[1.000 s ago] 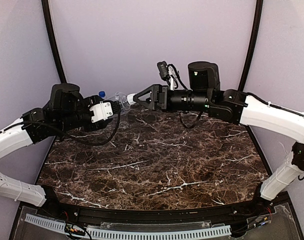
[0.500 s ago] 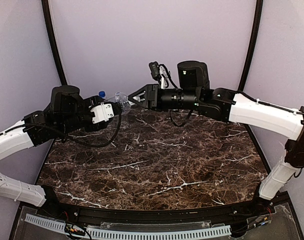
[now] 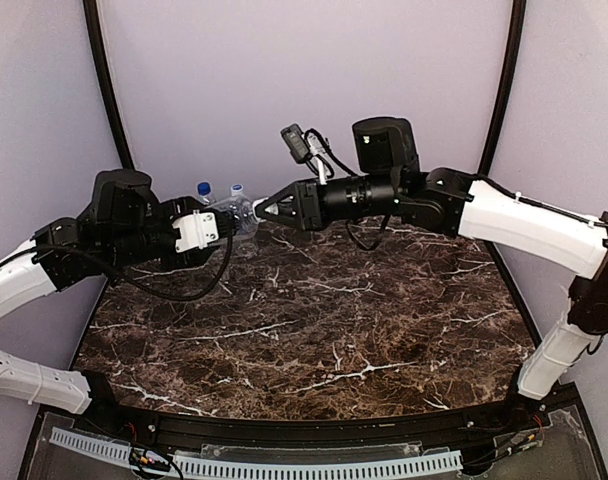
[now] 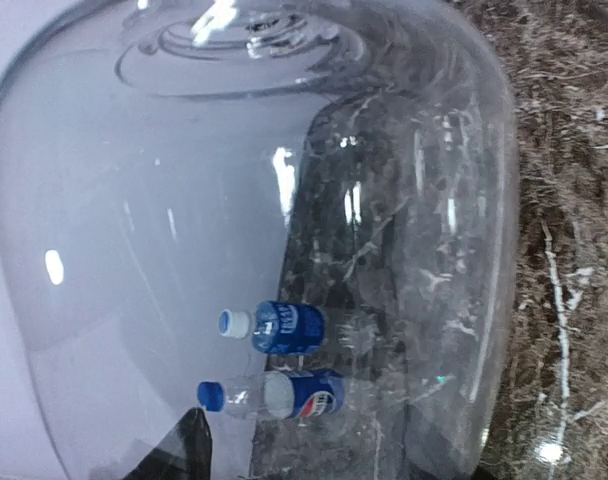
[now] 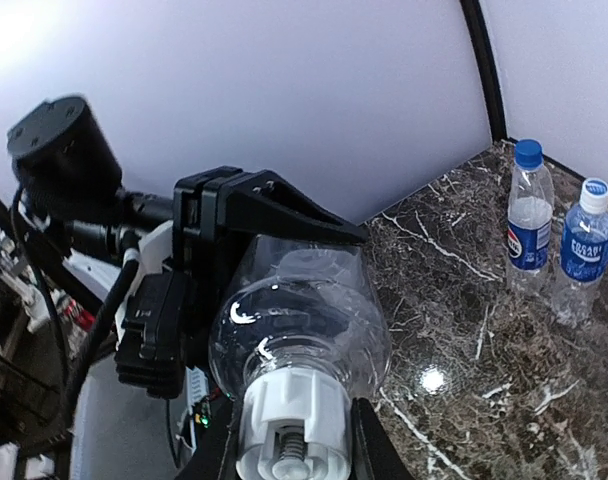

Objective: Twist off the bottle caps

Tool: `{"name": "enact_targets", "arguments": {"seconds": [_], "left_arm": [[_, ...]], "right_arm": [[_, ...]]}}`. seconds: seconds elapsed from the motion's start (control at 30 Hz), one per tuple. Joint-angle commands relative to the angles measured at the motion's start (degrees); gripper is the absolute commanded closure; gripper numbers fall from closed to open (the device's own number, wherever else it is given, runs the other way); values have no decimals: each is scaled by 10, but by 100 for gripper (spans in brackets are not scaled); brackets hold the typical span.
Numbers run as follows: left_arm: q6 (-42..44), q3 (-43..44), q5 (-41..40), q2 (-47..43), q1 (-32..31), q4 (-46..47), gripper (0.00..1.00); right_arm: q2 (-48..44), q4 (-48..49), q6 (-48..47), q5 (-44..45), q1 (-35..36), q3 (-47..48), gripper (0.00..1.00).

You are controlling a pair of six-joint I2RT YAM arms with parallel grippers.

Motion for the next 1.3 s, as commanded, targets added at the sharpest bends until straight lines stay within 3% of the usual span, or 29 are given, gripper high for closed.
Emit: {"name": "enact_targets", "arguments": {"seconds": [0.0,0.1,0.43,0.67,0.9,0.93,1.03,1.1,1.27], "left_arm": [[-61,51,278,-11,-4,-176,61],[-74,71,378,-2,-4,-270,60],[-67,77,396,-1,-3,-302,61],[-66,76,393,-3,-4,-302,61],[-66,72,387,-6,-4,-299,62],[-67,70,383,-8,-4,-296,62],[-80,62,358,-12,-4,-267,62],[-92,51,320,-17,-4,-231,62],[-101,20,174,-26,-4,-116,61]], "right_arm": [[-24,-72,-348,-120,71,12,100],[-35,-114,-476,-81,97,7,100],[-44,-161,-905,224,202,-5,100],[-43,-144,-1032,289,216,-4,100],[-56,-106,-1060,314,223,-23,100],[-63,-86,-1051,313,223,-33,95],[-93,-15,-967,312,221,-63,30],[-116,-2,-883,303,216,-70,5],[-181,-2,-600,251,175,-93,2]]}}
